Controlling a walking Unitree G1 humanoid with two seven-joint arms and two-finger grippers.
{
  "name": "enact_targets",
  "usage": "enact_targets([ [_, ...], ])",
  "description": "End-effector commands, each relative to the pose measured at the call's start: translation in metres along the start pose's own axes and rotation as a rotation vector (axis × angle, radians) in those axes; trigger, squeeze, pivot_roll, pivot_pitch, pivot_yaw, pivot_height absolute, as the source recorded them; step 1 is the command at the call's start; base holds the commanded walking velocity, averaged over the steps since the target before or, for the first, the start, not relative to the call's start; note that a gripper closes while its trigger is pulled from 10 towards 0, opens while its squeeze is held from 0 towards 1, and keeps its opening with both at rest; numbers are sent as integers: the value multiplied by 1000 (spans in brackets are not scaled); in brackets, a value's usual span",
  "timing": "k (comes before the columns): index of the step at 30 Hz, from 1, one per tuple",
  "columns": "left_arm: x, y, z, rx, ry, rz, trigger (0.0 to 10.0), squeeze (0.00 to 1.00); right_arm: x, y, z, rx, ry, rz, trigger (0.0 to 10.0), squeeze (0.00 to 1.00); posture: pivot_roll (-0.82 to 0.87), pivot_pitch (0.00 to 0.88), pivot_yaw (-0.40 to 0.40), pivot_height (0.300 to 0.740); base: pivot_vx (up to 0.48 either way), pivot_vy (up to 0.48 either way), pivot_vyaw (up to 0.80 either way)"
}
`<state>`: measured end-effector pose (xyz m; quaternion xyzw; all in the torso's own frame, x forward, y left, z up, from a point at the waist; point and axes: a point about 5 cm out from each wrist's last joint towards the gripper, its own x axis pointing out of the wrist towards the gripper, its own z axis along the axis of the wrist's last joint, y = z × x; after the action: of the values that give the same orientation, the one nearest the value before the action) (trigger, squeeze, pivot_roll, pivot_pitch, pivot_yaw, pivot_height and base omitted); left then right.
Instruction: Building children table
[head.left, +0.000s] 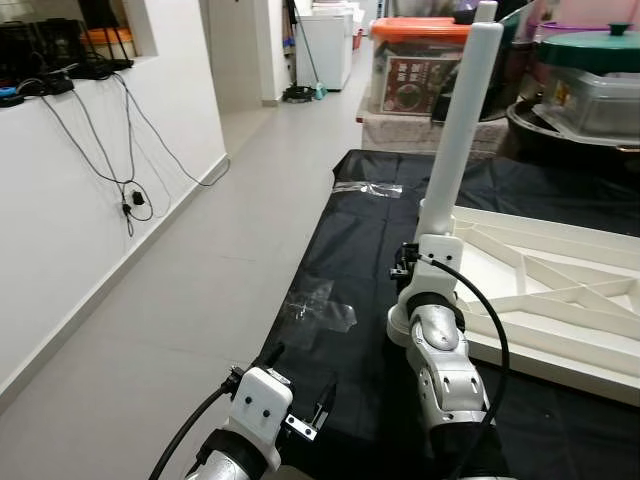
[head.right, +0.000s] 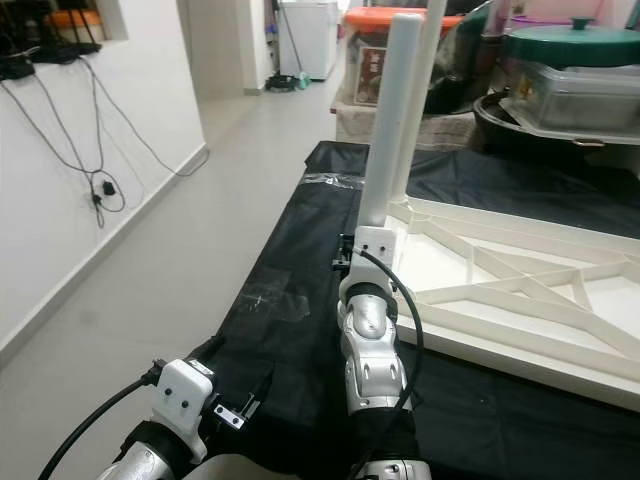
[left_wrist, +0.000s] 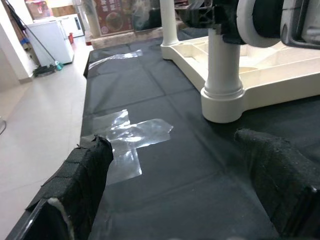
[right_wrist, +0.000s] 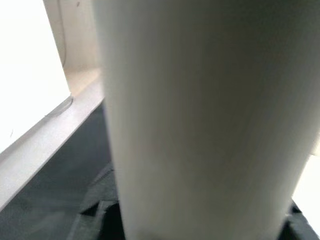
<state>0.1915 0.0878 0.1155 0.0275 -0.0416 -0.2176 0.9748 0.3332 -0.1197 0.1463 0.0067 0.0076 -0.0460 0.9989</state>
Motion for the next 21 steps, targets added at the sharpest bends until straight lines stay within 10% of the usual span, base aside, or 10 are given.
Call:
enact_targets([
  [1,-1,0,-3,-1,9,-3,10000,0,-8,28,-12,95,54,67,10000,1000,-23,0,0,740,0,0,0],
  [4,-1,0,-3,-2,10,-3,10000,0,-9,32,-9,99,33,82,10000,1000,-23,0,0,740,0,0,0],
  [5,0,0,-3,-2,9,-2,10000,0,-5,33,-4,106,-11,155,10000,0,-21,0,-2,740,0,0,0],
  [11,1,0,-3,-4,8,-2,10000,0,21,29,14,168,-21,653,10000,0,-22,0,-2,740,0,0,0],
  [14,1,0,-3,-4,8,-2,10000,0,21,29,14,168,-21,653,10000,0,-22,0,-2,740,0,0,0],
  [18,1,1,-2,-1,7,2,10000,0,13,28,28,222,86,1204,10000,0,-19,0,-2,740,0,0,0],
  [21,1,1,-2,-1,7,3,10000,0,9,29,32,216,94,1340,10000,0,-19,0,-2,740,0,0,0],
])
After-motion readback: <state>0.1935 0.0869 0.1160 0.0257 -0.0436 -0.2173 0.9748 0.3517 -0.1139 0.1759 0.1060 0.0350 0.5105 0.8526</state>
